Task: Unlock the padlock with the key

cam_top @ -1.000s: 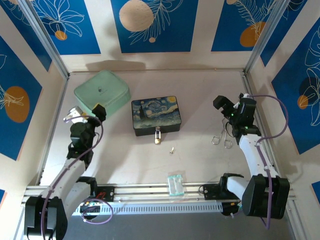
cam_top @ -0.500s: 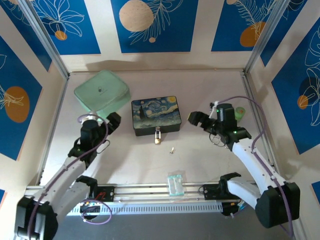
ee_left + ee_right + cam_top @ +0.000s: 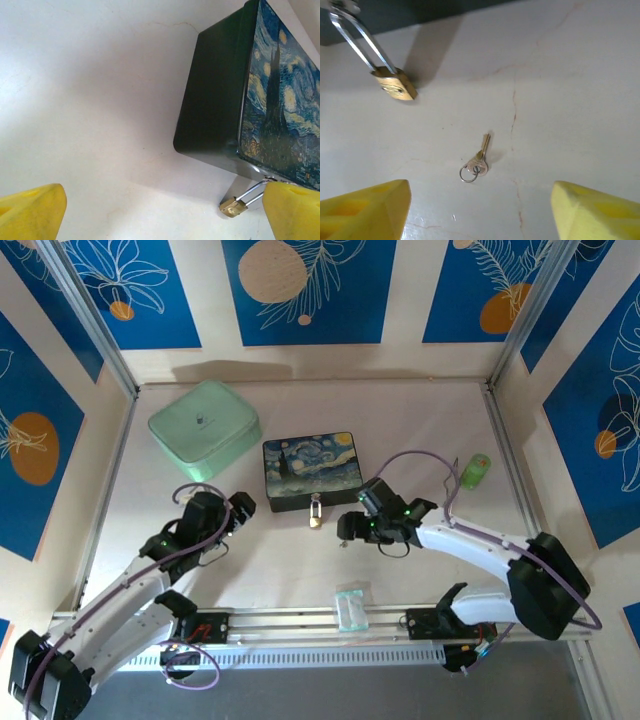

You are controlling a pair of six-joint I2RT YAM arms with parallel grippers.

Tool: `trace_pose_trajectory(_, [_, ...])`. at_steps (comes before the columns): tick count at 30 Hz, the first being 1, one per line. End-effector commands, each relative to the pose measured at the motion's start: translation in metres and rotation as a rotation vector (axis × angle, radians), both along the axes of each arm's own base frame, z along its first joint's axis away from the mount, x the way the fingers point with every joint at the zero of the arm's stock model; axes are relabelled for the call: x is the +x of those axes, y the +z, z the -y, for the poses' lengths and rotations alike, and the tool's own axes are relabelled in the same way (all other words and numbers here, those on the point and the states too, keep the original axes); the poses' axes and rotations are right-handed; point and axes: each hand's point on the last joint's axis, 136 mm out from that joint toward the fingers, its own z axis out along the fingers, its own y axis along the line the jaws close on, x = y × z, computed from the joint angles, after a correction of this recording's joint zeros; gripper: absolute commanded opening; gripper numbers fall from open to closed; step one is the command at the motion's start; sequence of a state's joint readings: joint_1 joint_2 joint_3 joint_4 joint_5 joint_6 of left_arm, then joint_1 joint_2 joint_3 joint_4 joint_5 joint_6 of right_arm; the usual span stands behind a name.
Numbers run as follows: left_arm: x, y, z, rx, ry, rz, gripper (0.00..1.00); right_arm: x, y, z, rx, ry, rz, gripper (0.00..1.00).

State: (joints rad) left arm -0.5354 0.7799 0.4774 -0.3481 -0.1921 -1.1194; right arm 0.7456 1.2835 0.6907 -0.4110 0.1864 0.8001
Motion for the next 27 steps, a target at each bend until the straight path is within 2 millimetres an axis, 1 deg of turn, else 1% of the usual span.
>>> trace_pose_trajectory(1, [-0.002,-0.003,-0.003,-0.047,0.057,-0.006,1.0,0.001,-0.009,-0.009,-0.011,-0.044,-0.028,0.61])
trace_pose_trajectory(2, [0.0,-0.004,-0.002,-0.061,0.058,0.009,1.0,0.0,-0.012,-0.01,-0.023,-0.049,-0.036,0.61])
trace_pose_trajectory(3, [0.002,-0.007,-0.002,-0.076,0.062,0.028,0.96,-0.001,-0.015,-0.012,-0.035,-0.046,-0.041,0.6])
trace_pose_trajectory(5, [0.003,-0.013,-0.001,-0.124,0.064,0.057,0.94,-0.003,-0.018,-0.014,-0.064,-0.048,-0.046,0.59])
trace_pose_trajectory(7, [0.005,-0.012,0.001,-0.166,0.055,0.112,0.93,-0.003,-0.019,-0.014,-0.095,-0.043,-0.034,0.59])
trace_pose_trajectory(8, [0.006,-0.009,0.002,-0.171,0.042,0.136,0.95,-0.003,-0.02,-0.014,-0.105,-0.04,-0.03,0.59])
trace_pose_trajectory(9, [0.006,-0.005,0.003,-0.166,0.026,0.156,0.99,-0.003,-0.021,-0.016,-0.106,-0.039,-0.032,0.58])
trace_pose_trajectory(11, [0.005,0.0,0.002,-0.148,0.009,0.172,0.99,-0.004,-0.026,-0.021,-0.101,-0.03,-0.045,0.56])
trace_pose_trajectory(12, [0.005,0.003,0.002,-0.143,0.001,0.178,1.0,-0.005,-0.028,-0.023,-0.104,-0.025,-0.05,0.53])
trace_pose_trajectory(13, [0.005,0.007,0.005,-0.141,-0.021,0.192,0.99,-0.007,-0.031,-0.024,-0.124,-0.021,-0.055,0.51])
trace_pose_trajectory(16, [0.005,0.01,0.011,-0.122,-0.064,0.174,0.99,-0.01,-0.035,-0.024,-0.203,-0.011,-0.053,0.5])
trace_pose_trajectory(17, [0.005,0.009,0.012,-0.124,-0.062,0.164,0.99,-0.011,-0.037,-0.023,-0.228,-0.009,-0.054,0.48])
trace_pose_trajectory(19, [0.006,0.006,0.013,-0.138,-0.054,0.15,0.99,-0.013,-0.041,-0.019,-0.271,-0.017,-0.072,0.46])
trace_pose_trajectory(20, [0.006,0.007,0.014,-0.143,-0.058,0.149,0.99,-0.015,-0.043,-0.019,-0.278,-0.014,-0.082,0.43])
trace_pose_trajectory(23, [0.006,0.006,0.017,-0.139,-0.065,0.127,0.96,-0.021,-0.048,-0.015,-0.294,-0.013,-0.1,0.36])
trace_pose_trajectory(24, [0.005,0.007,0.018,-0.141,-0.07,0.118,0.94,-0.023,-0.05,-0.013,-0.303,-0.014,-0.106,0.36])
trace_pose_trajectory(25, [0.004,0.005,0.019,-0.136,-0.067,0.091,0.99,-0.024,-0.05,-0.01,-0.312,-0.012,-0.105,0.36])
trace_pose_trajectory(27, [0.0,0.001,0.019,-0.107,-0.063,0.032,0.99,-0.027,-0.05,-0.004,-0.333,-0.014,-0.104,0.35])
